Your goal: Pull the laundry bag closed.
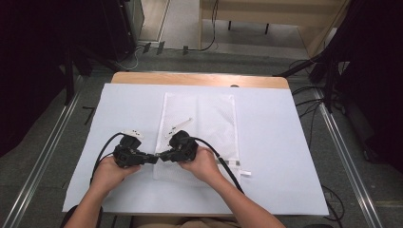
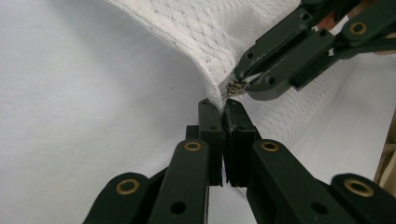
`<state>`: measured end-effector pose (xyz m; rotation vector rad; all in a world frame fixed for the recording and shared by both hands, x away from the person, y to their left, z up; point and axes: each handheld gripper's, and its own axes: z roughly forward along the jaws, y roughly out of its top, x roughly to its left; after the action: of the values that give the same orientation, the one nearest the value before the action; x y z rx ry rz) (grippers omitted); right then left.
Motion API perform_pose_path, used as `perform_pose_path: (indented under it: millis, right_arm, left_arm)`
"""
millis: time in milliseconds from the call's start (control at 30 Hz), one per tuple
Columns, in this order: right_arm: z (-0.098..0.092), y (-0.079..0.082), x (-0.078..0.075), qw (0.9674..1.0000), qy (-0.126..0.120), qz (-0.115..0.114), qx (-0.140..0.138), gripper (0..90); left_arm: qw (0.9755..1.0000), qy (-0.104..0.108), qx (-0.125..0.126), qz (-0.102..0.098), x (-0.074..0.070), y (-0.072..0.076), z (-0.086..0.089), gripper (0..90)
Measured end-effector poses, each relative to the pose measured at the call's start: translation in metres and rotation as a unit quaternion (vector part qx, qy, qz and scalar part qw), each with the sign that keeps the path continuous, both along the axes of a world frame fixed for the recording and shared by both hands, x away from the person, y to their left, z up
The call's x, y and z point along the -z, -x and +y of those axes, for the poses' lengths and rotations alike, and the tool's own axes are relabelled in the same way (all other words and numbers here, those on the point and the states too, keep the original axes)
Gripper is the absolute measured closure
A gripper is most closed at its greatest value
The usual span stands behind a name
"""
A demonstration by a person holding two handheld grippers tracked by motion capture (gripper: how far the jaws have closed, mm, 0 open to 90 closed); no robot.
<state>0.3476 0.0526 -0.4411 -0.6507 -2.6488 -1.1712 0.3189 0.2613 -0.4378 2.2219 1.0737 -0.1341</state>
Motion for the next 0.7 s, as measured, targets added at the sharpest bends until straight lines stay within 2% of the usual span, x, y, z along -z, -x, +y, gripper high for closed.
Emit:
perform_pose_path:
  millis: [133, 233, 333, 367, 567, 700]
  right_arm:
    - [-0.0008, -0.0003, 0.0018, 1.0, 0.004, -0.003, -0.007, 88.3]
    - [-0.0021, 0.0007, -0.0001, 1.0, 0.004, -0.007, 0.002, 88.4]
    - [-0.0034, 0.0005, 0.0006, 0.9999, 0.006, -0.008, -0.004, 88.3]
    - [-0.0034, 0.0007, 0.0007, 0.9999, 0.008, -0.009, -0.004, 88.3]
    - [-0.0064, 0.001, 0.0004, 0.9997, 0.015, -0.018, -0.007, 88.4]
    - [-0.0099, 0.0002, 0.0011, 0.9998, 0.015, -0.014, -0.007, 88.3]
  left_arm:
    - [1.0, -0.006, 0.003, 0.0, -0.0009, 0.0004, 0.0003, 88.8]
    - [1.0, -0.002, 0.0, -0.003, -0.0026, 0.0009, 0.0025, 89.1]
    - [1.0, 0.0, 0.003, -0.003, -0.0019, 0.0016, 0.0018, 89.1]
    - [1.0, -0.006, 0.005, -0.004, -0.0025, 0.0019, 0.0015, 89.1]
    - [0.9999, -0.004, 0.004, -0.013, -0.0041, 0.0025, 0.0035, 89.2]
    - [0.9999, -0.001, 0.006, -0.011, -0.0041, 0.0027, 0.0037, 89.2]
